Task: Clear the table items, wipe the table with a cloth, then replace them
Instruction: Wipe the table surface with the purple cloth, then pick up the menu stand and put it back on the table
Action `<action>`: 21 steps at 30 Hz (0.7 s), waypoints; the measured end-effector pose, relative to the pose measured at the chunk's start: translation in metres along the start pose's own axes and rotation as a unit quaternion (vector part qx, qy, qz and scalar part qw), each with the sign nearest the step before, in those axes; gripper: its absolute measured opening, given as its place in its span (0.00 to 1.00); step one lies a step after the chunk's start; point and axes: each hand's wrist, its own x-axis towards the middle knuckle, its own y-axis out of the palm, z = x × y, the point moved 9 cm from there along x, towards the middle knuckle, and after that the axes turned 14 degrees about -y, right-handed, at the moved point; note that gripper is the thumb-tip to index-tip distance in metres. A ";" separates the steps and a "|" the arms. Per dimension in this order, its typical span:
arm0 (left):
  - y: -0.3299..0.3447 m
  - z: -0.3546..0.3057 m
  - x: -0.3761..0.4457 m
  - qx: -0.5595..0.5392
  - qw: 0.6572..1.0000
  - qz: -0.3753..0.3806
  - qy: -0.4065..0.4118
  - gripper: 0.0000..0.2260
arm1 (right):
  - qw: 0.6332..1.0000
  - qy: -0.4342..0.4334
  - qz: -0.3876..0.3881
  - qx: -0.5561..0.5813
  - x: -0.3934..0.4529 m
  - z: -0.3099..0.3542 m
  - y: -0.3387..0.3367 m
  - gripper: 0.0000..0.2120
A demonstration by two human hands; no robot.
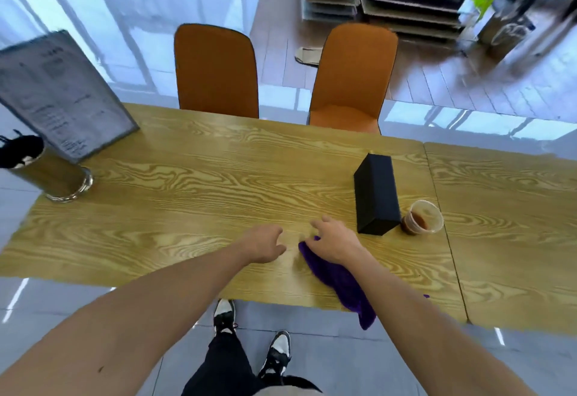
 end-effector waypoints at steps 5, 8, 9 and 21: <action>-0.082 0.066 -0.013 -0.002 0.994 -0.096 -0.060 0.28 | 0.994 -0.075 0.020 -0.082 0.050 0.074 -0.064 0.32; -0.131 0.108 -0.025 -0.024 0.984 -0.146 -0.096 0.29 | 0.989 -0.108 -0.008 -0.104 0.079 0.121 -0.100 0.32; -0.146 0.123 -0.028 -0.031 0.981 -0.161 -0.105 0.29 | 0.986 -0.120 -0.016 -0.111 0.088 0.138 -0.110 0.32; -0.276 0.334 -0.038 -0.125 0.925 -0.311 -0.178 0.28 | 0.956 -0.237 -0.114 -0.127 0.218 0.347 -0.195 0.30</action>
